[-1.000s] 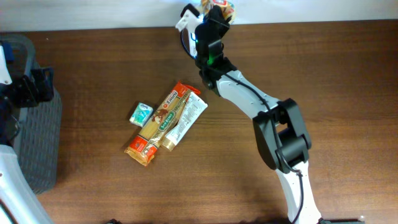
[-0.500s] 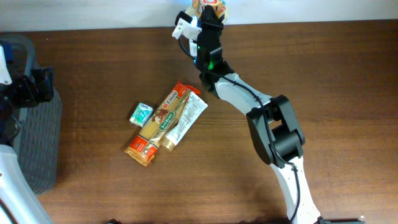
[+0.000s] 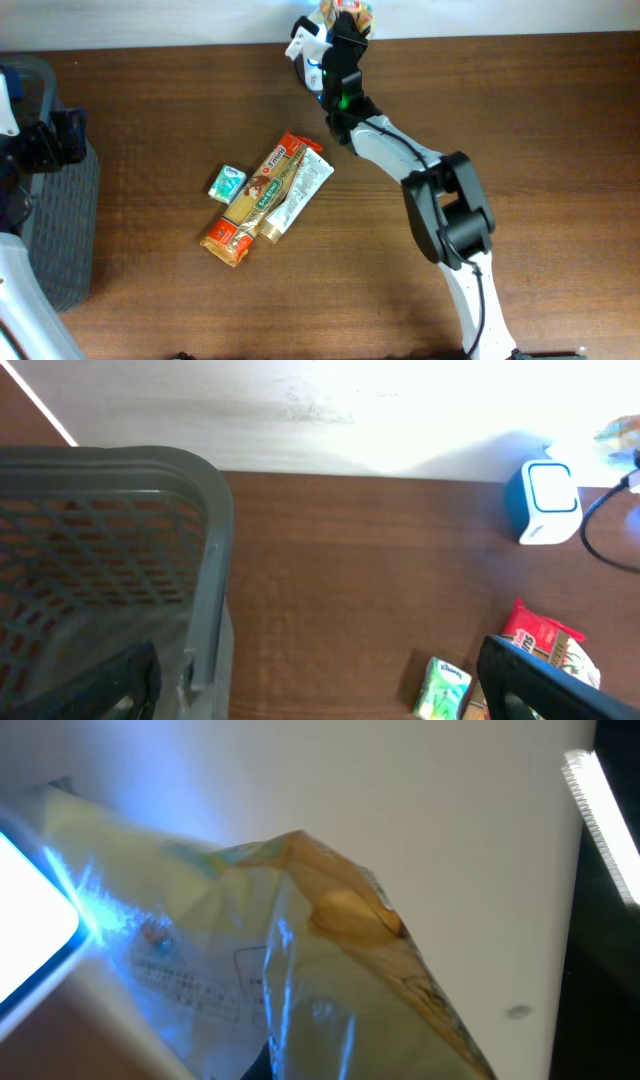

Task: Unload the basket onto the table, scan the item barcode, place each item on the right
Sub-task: 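Place the snack bag on the table right side, release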

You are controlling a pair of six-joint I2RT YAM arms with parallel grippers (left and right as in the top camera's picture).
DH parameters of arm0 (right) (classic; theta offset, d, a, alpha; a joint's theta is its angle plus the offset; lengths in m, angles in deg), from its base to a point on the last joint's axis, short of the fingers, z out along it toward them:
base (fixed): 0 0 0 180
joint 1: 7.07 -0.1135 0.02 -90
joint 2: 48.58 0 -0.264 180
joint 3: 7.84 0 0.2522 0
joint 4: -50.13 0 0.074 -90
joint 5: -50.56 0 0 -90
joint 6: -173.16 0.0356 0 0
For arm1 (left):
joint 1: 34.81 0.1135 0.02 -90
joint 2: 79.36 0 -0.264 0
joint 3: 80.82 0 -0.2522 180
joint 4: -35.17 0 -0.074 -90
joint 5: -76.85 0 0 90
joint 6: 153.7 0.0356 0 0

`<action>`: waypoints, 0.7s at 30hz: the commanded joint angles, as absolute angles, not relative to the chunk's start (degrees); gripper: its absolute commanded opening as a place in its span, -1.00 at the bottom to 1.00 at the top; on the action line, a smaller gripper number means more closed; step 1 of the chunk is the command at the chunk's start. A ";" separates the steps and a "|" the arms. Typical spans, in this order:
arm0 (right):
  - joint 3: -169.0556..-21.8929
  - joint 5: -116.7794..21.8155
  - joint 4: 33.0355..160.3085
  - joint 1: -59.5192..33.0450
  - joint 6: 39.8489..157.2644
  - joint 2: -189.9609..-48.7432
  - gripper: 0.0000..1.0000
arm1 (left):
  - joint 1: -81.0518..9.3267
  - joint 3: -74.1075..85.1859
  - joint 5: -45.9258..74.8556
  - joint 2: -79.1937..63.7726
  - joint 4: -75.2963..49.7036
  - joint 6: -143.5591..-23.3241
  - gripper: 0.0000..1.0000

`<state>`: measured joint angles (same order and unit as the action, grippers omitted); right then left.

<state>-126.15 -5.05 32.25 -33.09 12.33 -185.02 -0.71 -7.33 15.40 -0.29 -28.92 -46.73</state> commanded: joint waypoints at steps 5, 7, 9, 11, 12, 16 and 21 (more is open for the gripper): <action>-127.48 -29.09 94.61 -29.58 73.55 -144.80 -0.92 | -0.51 -7.95 15.99 -1.10 -28.78 -46.03 0.98; -127.48 -41.35 109.25 -22.41 90.95 -138.05 -0.92 | -0.51 -7.95 15.99 -1.10 -28.78 -46.03 0.98; -127.48 -47.91 118.12 -15.04 94.21 -136.19 -0.92 | -0.51 -7.95 15.99 -1.10 -28.78 -46.03 0.98; -126.94 -54.40 125.69 -6.04 94.19 -137.53 -0.92 | -0.51 -7.95 15.99 -1.10 -28.78 -46.03 0.98; -126.19 -56.45 127.61 -2.87 94.16 -138.84 -0.92 | -0.51 -7.95 15.99 -1.10 -28.78 -46.03 0.98; -120.38 -64.85 127.72 5.64 94.21 -146.82 -0.92 | -0.51 -7.95 15.99 -1.10 -28.78 -46.03 0.98; -118.57 -66.42 127.59 7.63 93.92 -164.72 -0.92 | -0.51 -7.95 15.99 -1.10 -28.78 -46.03 0.98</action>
<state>-118.85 -62.92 127.52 7.56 93.73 -159.75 -0.71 -7.38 15.38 -0.51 -28.87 -46.73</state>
